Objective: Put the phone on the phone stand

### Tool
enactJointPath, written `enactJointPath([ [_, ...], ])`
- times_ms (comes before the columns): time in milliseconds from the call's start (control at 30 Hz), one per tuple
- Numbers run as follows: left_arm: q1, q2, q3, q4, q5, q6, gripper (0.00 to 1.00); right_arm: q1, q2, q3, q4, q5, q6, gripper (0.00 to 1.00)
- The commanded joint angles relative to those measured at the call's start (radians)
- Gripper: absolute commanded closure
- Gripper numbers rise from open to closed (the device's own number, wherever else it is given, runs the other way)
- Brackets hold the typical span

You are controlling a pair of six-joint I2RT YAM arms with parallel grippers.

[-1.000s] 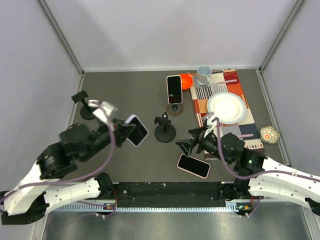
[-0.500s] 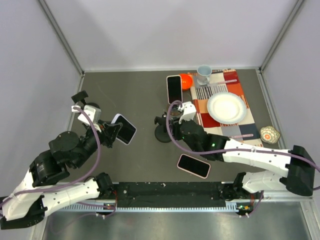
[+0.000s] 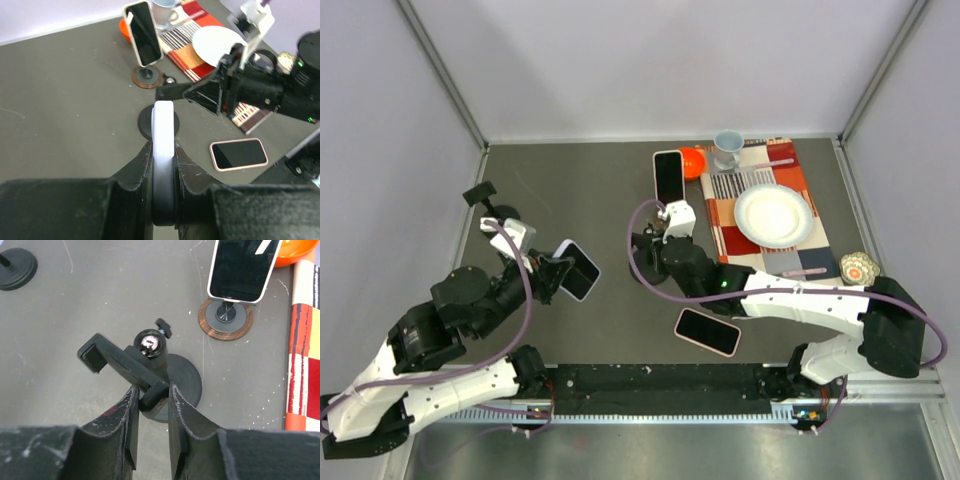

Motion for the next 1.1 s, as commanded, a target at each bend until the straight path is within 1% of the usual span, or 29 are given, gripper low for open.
enactJointPath([
  [0, -0.002, 0.009, -0.02, 0.169, 0.183, 0.062, 1.0, 0.01, 0.012, 0.036, 0.055, 0.021, -0.055, 0.88],
  [33, -0.002, 0.018, -0.023, 0.178, 0.221, 0.079, 1.0, 0.008, 0.009, 0.033, 0.059, 0.01, -0.081, 0.99],
  [67, -0.002, 0.027, -0.021, 0.194, 0.282, 0.105, 1.0, 0.007, 0.006, 0.024, 0.063, -0.025, -0.099, 1.0],
  [133, -0.002, 0.073, -0.012, 0.204, 0.344, 0.131, 1.0, -0.014, -0.005, 0.011, 0.063, -0.073, -0.146, 1.0],
  [167, -0.002, 0.093, -0.004, 0.212, 0.394, 0.154, 1.0, -0.031, -0.025, -0.009, 0.065, -0.178, -0.163, 1.0],
  [233, -0.002, 0.153, 0.008, 0.237, 0.436, 0.175, 1.0, -0.094, -0.054, -0.032, 0.066, -0.29, -0.214, 1.0],
  [267, -0.002, 0.175, 0.022, 0.246, 0.442, 0.194, 1.0, -0.117, -0.083, -0.05, 0.06, -0.374, -0.231, 1.0],
  [300, -0.002, 0.217, 0.028, 0.253, 0.483, 0.202, 1.0, -0.137, -0.098, -0.053, 0.042, -0.43, -0.254, 1.0],
  [333, -0.002, 0.239, 0.034, 0.273, 0.484, 0.208, 1.0, -0.148, -0.111, -0.056, 0.034, -0.485, -0.306, 1.0],
  [367, -0.002, 0.256, 0.042, 0.286, 0.484, 0.225, 1.0, -0.16, -0.12, -0.053, 0.02, -0.559, -0.328, 1.0],
  [400, -0.002, 0.286, 0.043, 0.304, 0.485, 0.231, 1.0, -0.162, -0.124, -0.046, 0.004, -0.588, -0.344, 1.0],
  [433, -0.002, 0.3, 0.045, 0.341, 0.485, 0.238, 1.0, -0.171, -0.12, -0.033, -0.048, -0.625, -0.369, 1.0],
  [467, -0.002, 0.313, 0.045, 0.364, 0.485, 0.251, 1.0, -0.185, -0.111, -0.011, -0.067, -0.697, -0.377, 1.0],
  [533, -0.002, 0.339, 0.051, 0.405, 0.473, 0.274, 1.0, -0.194, -0.088, 0.002, -0.075, -0.737, -0.381, 1.0],
  [600, -0.002, 0.345, 0.054, 0.422, 0.458, 0.281, 1.0, -0.205, -0.068, 0.013, -0.079, -0.745, -0.375, 1.0],
  [633, -0.001, 0.34, 0.052, 0.428, 0.415, 0.283, 1.0, -0.205, -0.066, 0.02, -0.081, -0.75, -0.375, 1.0],
  [700, -0.001, 0.313, 0.042, 0.43, 0.383, 0.28, 1.0, -0.205, -0.072, 0.022, -0.081, -0.745, -0.368, 0.9],
  [733, -0.001, 0.299, 0.034, 0.422, 0.34, 0.278, 1.0, -0.205, -0.078, 0.022, -0.079, -0.754, -0.368, 0.79],
  [767, -0.001, 0.27, 0.029, 0.409, 0.323, 0.269, 1.0, -0.205, -0.083, 0.022, -0.079, -0.754, -0.366, 0.73],
  [800, -0.001, 0.252, 0.023, 0.407, 0.303, 0.266, 1.0, -0.205, -0.091, 0.022, -0.079, -0.751, -0.359, 0.63],
  [900, -0.001, 0.19, -0.006, 0.41, 0.264, 0.239, 1.0, -0.205, -0.127, 0.002, -0.078, -0.748, -0.348, 0.53],
  [1067, -0.001, 0.144, -0.021, 0.415, 0.252, 0.214, 1.0, -0.206, -0.227, -0.075, -0.035, -0.756, -0.339, 0.5],
])
